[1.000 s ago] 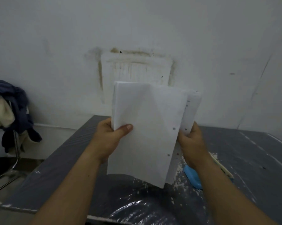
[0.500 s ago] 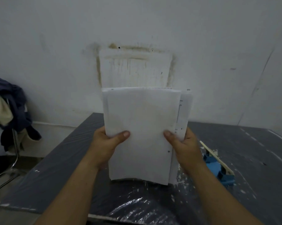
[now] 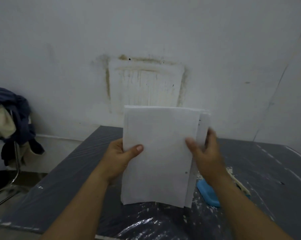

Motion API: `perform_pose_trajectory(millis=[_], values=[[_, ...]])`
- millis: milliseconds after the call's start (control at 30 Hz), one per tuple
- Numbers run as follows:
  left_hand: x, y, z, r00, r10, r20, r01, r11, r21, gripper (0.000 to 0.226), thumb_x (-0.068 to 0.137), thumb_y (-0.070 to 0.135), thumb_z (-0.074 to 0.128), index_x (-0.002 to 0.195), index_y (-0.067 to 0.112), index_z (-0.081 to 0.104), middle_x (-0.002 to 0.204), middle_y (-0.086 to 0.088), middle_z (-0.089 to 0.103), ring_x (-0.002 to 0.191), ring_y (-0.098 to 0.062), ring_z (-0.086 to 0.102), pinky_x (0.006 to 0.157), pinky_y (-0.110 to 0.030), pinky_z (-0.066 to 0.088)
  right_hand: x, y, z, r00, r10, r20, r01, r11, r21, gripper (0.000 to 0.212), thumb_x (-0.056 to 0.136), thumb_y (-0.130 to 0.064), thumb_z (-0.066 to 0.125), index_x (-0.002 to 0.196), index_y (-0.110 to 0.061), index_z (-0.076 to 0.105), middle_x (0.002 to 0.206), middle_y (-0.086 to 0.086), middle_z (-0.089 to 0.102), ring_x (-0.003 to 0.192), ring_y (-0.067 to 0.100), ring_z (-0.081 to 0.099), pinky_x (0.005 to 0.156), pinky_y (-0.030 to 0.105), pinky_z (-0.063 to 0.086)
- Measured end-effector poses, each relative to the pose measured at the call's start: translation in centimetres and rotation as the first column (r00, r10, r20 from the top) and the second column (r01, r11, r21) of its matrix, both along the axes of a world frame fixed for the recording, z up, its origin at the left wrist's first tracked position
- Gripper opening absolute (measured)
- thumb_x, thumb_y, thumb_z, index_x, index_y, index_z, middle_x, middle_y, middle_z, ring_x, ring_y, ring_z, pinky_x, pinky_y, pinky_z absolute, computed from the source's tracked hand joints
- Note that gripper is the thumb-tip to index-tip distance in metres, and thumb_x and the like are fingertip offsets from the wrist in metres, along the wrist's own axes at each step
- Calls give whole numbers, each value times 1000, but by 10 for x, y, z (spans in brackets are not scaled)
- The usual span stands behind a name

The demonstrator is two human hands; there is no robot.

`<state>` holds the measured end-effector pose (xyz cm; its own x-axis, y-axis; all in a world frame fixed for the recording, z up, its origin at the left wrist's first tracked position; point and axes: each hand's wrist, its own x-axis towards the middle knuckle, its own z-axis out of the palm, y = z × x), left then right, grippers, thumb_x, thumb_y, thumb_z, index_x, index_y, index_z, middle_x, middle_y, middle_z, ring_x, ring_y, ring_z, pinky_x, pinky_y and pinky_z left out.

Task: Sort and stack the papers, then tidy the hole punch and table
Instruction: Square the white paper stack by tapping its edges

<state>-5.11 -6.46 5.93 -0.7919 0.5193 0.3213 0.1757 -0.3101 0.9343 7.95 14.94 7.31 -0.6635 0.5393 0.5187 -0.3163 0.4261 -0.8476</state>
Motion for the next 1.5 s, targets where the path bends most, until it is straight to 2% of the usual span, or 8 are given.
perform_pose_trajectory(millis=[67, 167, 300, 400, 533, 867, 1367, 1500], values=[[0, -1, 0, 1000, -4, 2, 4, 1000, -9, 28, 77, 19, 72, 102, 8, 74, 99, -8, 77, 89, -25, 74, 73, -36, 60, 2, -3, 37, 937, -291, -193, 335, 905, 262, 64, 91, -47, 62, 145, -25, 35, 135, -2, 53, 118, 15, 55, 94, 45, 53], [-1, -2, 0, 999, -27, 18, 27, 1000, -7, 32, 77, 20, 72, 107, 9, 73, 103, -9, 77, 93, -27, 74, 78, -41, 60, 6, -14, 89, 816, -409, -408, 577, 552, 601, 72, 94, -47, 50, 152, -10, 28, 151, 11, 39, 137, 25, 38, 111, 47, 33], [0, -1, -3, 998, -30, 47, 30, 1000, 7, 28, 77, 18, 80, 103, 10, 74, 103, -11, 76, 94, -31, 73, 79, -46, 59, 10, -29, 116, 810, -577, 102, 72, 270, 960, 82, 88, -73, 2, 153, -28, 25, 154, 0, 40, 136, 25, 42, 110, 52, 27], [2, 1, 0, 998, -16, 62, 16, 1000, 6, 23, 76, 14, 80, 99, 11, 74, 99, -11, 77, 91, -31, 74, 74, -42, 61, 11, -40, 122, 802, -590, 89, 109, 291, 951, 87, 86, -74, -3, 155, -25, 18, 159, -2, 30, 141, 23, 36, 112, 56, 24], [4, 1, 2, 998, -33, 55, 34, 999, -10, 28, 73, 19, 81, 99, 10, 75, 100, -13, 76, 91, -33, 73, 75, -45, 60, 5, -61, 126, 764, -568, 305, -143, 312, 939, 92, 81, -78, -4, 156, -27, 9, 164, -5, 15, 147, 22, 23, 114, 61, 16], [9, -2, 6, 995, -64, -77, 61, 997, -49, 25, 87, 21, 69, 100, 1, 74, 101, -18, 75, 95, -32, 72, 80, -43, 59, -24, -125, 122, 907, -340, 250, -172, 243, 955, 83, 90, -73, 13, 157, -25, 2, 165, -4, -1, 151, 21, 5, 115, 65, 3], [2, 6, 1, 999, -28, 42, 29, 999, -25, 35, 74, 26, 75, 104, 9, 73, 101, -10, 77, 92, -31, 73, 78, -48, 59, 13, -37, 128, 772, -572, 277, -124, 292, 948, 88, 82, -80, -1, 154, -34, 16, 159, -7, 31, 143, 20, 32, 115, 64, 10], [2, 8, -2, 998, -31, 62, 31, 999, -6, 31, 74, 24, 74, 102, 10, 75, 101, -11, 77, 92, -31, 73, 77, -46, 59, 14, -10, 106, 825, -546, 150, 21, 294, 956, 76, 85, -77, 17, 152, -41, 17, 159, -3, 28, 142, 23, 32, 114, 62, 16]])
